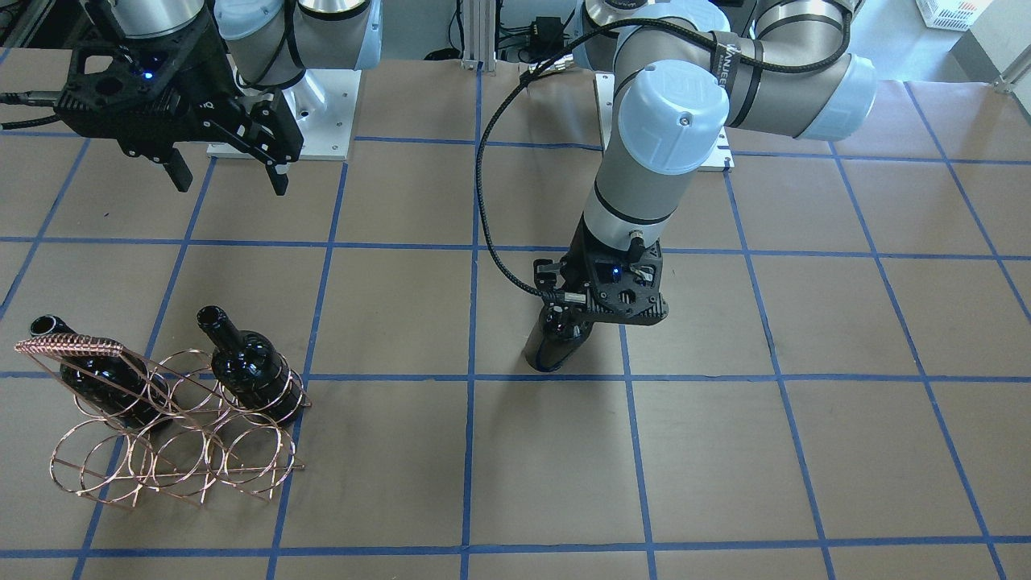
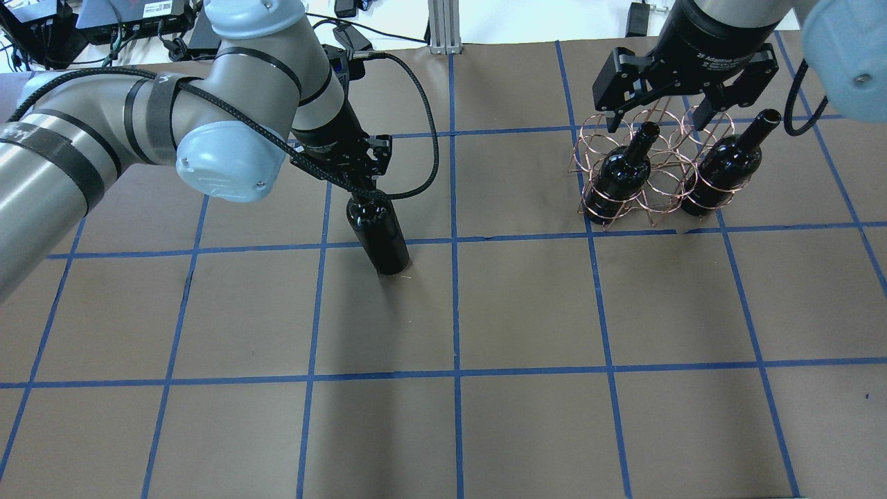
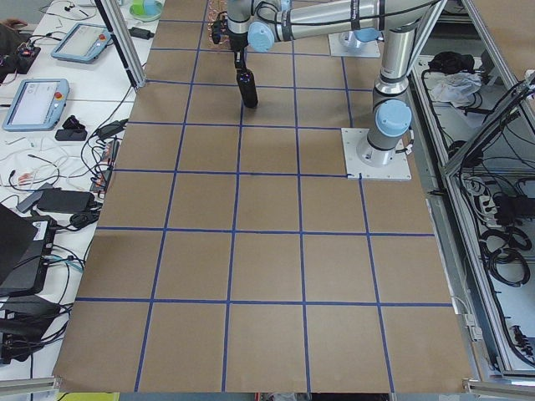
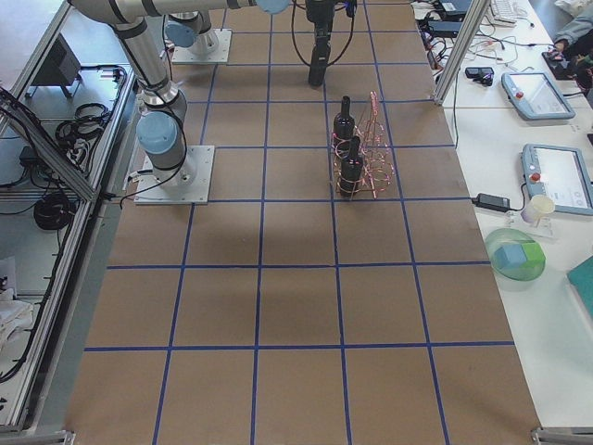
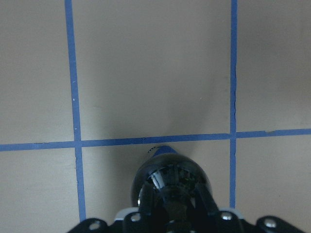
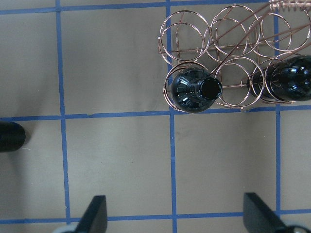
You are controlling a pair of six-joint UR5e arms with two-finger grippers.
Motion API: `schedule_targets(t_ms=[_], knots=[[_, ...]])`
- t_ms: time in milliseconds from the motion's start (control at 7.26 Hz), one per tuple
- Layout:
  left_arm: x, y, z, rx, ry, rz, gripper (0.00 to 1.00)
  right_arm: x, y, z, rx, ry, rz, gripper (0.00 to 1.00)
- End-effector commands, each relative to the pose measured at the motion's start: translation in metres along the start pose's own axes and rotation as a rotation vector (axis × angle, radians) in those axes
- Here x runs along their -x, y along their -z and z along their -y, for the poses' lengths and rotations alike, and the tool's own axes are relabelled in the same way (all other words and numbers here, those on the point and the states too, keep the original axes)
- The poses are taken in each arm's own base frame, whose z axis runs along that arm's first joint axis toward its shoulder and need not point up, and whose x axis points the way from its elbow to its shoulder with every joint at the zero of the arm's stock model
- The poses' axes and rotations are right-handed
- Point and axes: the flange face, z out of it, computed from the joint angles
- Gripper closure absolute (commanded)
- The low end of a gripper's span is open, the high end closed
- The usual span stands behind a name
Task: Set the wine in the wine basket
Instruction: 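Lower the bottle upright onto the table and open the left gripper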
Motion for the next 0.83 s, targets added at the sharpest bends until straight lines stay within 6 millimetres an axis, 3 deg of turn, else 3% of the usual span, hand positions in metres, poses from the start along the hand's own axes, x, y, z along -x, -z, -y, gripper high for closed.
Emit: schedule_targets(t_ms=[0, 138, 413, 689], knots=[[-0.002, 0.001, -0.001, -0.002, -0.006, 0.003, 0.07, 0.000, 0.000, 0.000, -0.001, 0.000, -0.001, 0.00], [-0.002, 0.002, -0.002, -0.001, -0.007, 0.007, 0.00, 0.000, 0.000, 0.000, 0.001, 0.000, 0.000, 0.00], [-0.002, 0.023, -0.008, 0.008, -0.009, 0.012, 0.00, 0.000, 0.000, 0.000, 0.001, 0.000, 0.000, 0.00], [0.003, 0.067, 0.004, -0.054, 0.003, 0.005, 0.00, 0.000, 0.000, 0.000, 0.001, -0.001, 0.000, 0.00]])
